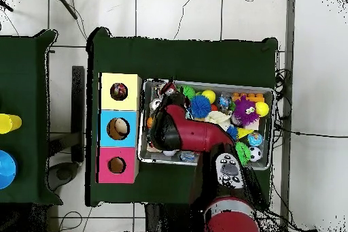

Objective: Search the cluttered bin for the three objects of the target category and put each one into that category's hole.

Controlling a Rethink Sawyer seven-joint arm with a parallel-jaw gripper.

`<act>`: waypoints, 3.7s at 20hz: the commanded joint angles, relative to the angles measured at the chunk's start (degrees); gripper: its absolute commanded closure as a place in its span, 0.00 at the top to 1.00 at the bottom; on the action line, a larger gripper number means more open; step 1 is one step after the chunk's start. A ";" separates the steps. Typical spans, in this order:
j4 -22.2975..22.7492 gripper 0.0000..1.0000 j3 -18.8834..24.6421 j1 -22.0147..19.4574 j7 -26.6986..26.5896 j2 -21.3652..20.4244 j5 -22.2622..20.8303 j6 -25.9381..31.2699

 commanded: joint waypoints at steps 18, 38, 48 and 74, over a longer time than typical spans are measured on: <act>10.87 1.00 17.50 -5.78 12.50 -0.21 4.28 -1.28; 5.05 1.00 3.04 5.40 4.24 3.46 6.46 2.34; 5.00 1.00 -0.79 6.13 6.58 4.17 9.58 -2.67; -2.36 1.00 -11.97 13.87 3.62 11.38 10.39 -10.12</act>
